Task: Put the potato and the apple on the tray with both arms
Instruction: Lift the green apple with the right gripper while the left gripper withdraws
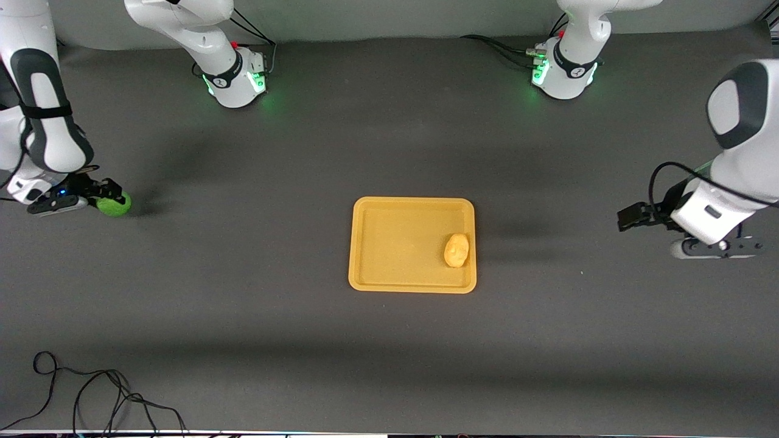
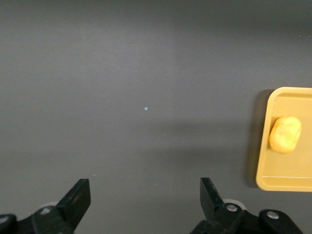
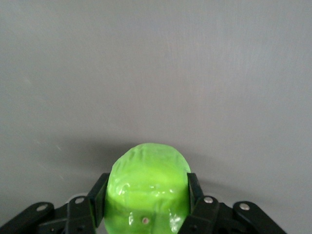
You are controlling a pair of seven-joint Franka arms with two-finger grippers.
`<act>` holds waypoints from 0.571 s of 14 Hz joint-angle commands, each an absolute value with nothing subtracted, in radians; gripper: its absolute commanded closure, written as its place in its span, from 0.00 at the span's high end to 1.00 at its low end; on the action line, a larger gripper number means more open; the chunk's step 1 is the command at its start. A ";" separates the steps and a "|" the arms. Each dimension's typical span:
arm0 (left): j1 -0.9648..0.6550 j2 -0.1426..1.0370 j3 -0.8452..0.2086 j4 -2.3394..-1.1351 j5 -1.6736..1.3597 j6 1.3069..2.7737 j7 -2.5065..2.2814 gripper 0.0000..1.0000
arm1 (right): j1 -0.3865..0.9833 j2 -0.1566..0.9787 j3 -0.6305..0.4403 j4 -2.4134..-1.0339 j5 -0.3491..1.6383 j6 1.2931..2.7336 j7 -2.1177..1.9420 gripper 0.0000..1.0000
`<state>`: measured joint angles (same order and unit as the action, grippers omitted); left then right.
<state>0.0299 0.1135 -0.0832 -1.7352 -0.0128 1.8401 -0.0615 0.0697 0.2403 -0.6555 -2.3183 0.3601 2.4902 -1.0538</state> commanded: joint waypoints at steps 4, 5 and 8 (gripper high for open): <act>0.052 -0.049 -0.097 -1.821 0.046 1.818 0.017 1.00 | 0.083 0.222 -0.693 -1.846 0.120 1.971 -0.862 0.37; 0.052 -0.052 -0.095 -1.819 0.046 1.813 0.053 1.00 | 0.104 0.224 -0.693 -1.779 0.108 1.900 -0.835 0.37; 0.052 -0.052 -0.097 -1.815 0.045 1.809 0.052 1.00 | 0.227 0.224 -0.690 -1.683 0.086 1.813 -0.706 0.37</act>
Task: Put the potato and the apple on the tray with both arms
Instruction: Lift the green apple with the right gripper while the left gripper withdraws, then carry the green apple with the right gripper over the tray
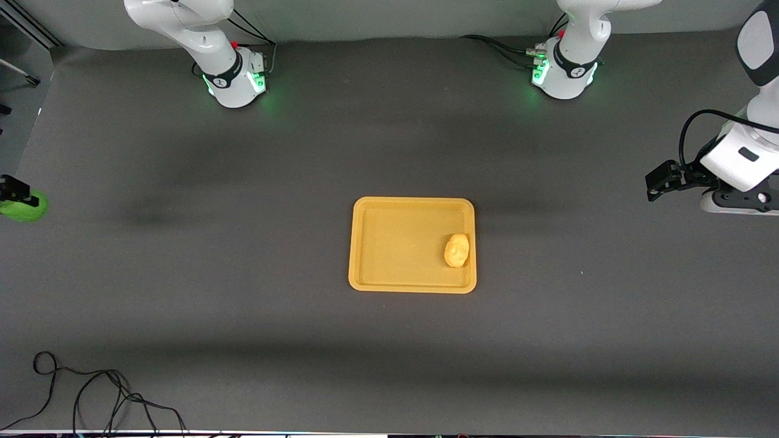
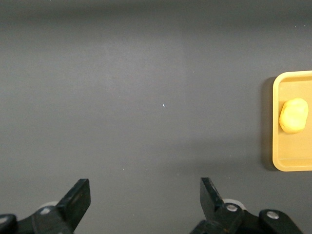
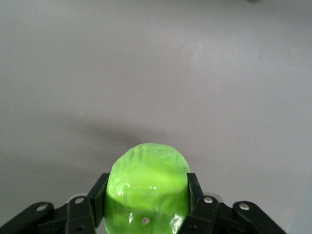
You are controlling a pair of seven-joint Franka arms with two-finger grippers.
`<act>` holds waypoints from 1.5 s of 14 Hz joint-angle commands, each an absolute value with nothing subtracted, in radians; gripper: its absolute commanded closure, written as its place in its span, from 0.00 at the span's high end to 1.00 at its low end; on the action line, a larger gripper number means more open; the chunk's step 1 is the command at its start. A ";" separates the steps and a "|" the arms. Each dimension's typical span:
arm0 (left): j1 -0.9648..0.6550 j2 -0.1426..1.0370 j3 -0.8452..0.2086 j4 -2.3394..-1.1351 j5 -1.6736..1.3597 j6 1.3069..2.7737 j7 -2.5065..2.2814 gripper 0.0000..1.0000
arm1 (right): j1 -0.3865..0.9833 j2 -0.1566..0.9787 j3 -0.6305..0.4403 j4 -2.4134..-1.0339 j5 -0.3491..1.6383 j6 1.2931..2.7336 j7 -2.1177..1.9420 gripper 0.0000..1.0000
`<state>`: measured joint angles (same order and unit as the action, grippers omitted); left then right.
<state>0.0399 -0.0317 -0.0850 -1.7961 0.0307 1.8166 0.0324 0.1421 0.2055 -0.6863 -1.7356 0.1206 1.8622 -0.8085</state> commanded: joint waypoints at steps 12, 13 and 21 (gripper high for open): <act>0.052 -0.043 -0.095 -1.804 0.044 1.786 0.063 1.00 | 0.960 0.521 -0.655 -1.329 0.339 1.726 0.452 0.37; 0.052 -0.043 -0.095 -1.804 0.044 1.784 0.063 1.00 | 0.989 0.572 -0.638 -1.272 0.360 1.726 0.531 0.37; 0.054 -0.040 -0.095 -1.805 0.044 1.784 0.077 1.00 | 1.002 0.823 -0.436 -1.023 0.376 1.824 0.897 0.37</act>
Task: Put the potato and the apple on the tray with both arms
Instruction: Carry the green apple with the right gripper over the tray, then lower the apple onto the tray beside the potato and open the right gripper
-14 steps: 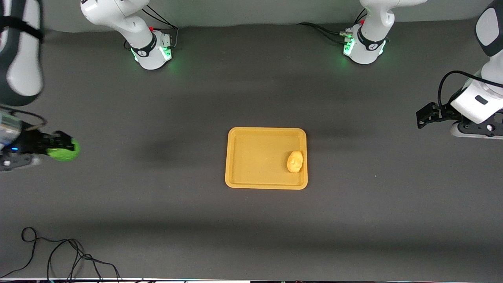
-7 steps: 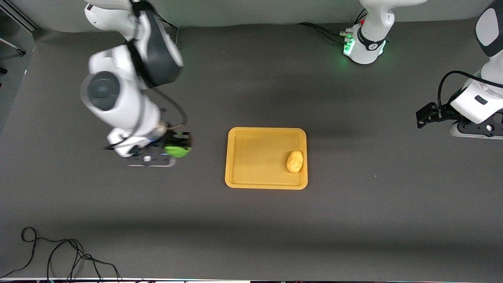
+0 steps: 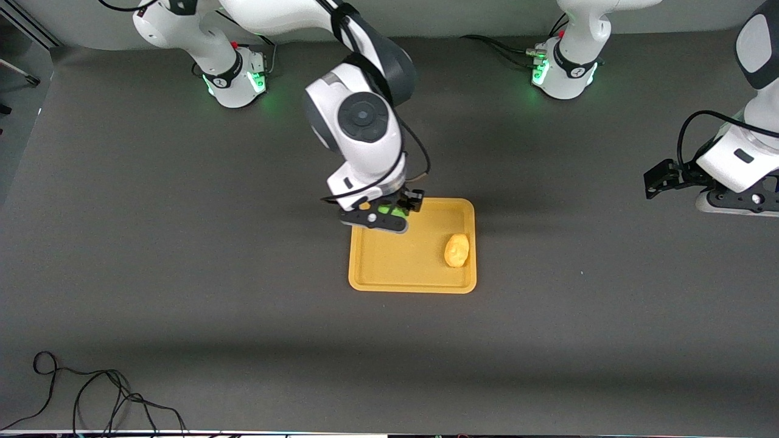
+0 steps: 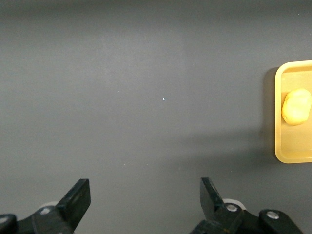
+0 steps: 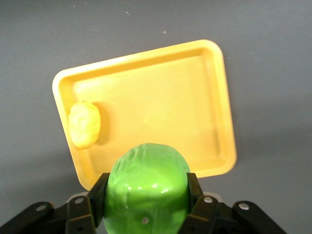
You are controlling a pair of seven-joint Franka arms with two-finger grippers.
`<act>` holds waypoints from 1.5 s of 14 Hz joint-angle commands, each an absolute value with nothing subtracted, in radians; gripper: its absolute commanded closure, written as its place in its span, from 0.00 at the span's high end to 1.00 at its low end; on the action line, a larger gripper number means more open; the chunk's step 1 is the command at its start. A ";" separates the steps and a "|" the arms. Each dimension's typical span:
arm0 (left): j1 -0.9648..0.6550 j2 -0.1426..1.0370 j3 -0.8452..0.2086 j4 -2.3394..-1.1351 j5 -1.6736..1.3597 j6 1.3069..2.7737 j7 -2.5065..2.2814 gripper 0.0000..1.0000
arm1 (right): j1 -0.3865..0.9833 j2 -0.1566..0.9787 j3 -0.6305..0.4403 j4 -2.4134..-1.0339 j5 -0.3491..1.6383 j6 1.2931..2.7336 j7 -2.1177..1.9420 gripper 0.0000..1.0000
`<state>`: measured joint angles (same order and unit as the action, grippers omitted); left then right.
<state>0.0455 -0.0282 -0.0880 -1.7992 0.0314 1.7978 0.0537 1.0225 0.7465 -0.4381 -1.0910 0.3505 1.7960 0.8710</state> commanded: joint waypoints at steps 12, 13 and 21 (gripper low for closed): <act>0.064 -0.026 -0.095 -1.807 0.046 1.773 0.078 1.00 | 1.000 1.075 -0.423 -1.026 0.370 2.120 0.896 0.38; 0.066 -0.025 -0.095 -1.806 0.045 1.773 0.078 1.00 | 1.000 1.077 -0.422 -1.026 0.370 2.121 0.896 0.38; 0.066 -0.025 -0.097 -1.805 0.044 1.764 0.090 1.00 | 1.002 0.994 -0.425 -1.019 0.376 1.999 0.896 1.00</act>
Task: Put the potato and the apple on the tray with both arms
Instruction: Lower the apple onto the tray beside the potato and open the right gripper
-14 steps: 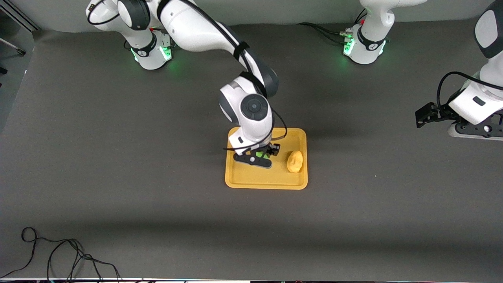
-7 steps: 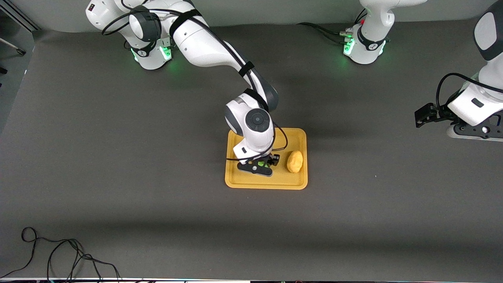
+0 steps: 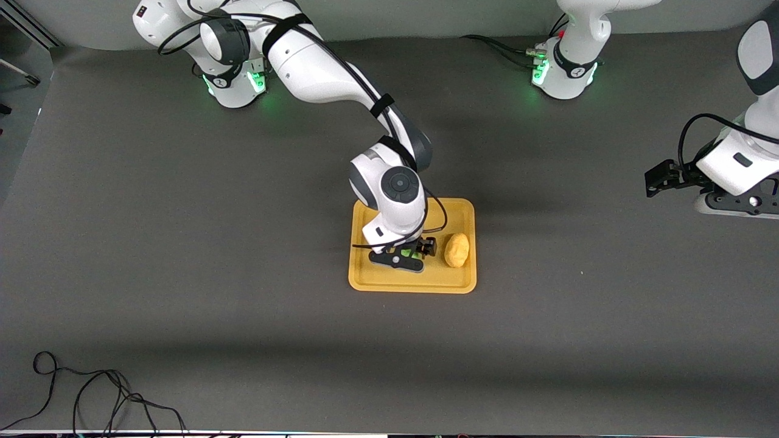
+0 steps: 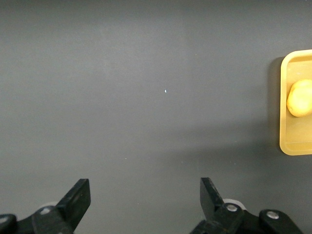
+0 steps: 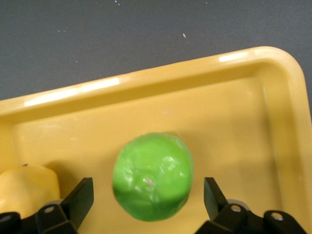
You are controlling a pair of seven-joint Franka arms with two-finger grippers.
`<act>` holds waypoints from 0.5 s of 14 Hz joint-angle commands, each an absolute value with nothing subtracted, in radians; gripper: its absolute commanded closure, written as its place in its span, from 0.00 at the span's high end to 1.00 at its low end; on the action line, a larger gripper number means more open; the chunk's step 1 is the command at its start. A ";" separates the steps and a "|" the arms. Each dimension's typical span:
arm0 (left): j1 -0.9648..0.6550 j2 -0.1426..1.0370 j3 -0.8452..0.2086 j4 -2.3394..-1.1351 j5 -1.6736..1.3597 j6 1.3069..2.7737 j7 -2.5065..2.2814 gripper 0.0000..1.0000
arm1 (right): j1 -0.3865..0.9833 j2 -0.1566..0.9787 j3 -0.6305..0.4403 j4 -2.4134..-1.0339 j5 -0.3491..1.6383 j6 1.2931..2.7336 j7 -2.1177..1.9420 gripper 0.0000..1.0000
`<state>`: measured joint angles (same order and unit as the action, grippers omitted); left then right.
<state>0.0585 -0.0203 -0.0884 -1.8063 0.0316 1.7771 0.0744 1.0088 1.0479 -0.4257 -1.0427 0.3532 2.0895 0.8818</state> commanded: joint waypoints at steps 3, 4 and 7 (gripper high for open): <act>0.066 -0.025 -0.097 -1.805 0.044 1.764 0.092 1.00 | 0.985 0.846 -0.437 -1.020 0.368 1.826 0.894 1.00; 0.066 -0.025 -0.097 -1.807 0.044 1.763 0.092 1.00 | 0.976 0.792 -0.446 -1.023 0.365 1.772 0.891 1.00; 0.066 -0.025 -0.097 -1.805 0.044 1.763 0.092 1.00 | 0.942 0.646 -0.504 -1.037 0.353 1.614 0.853 1.00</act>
<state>0.0587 -0.0200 -0.0890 -1.8090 0.0317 1.7765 0.0790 0.9571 0.7531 -0.4768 -0.9869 0.3526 1.6891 0.8848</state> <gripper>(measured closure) 0.000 0.000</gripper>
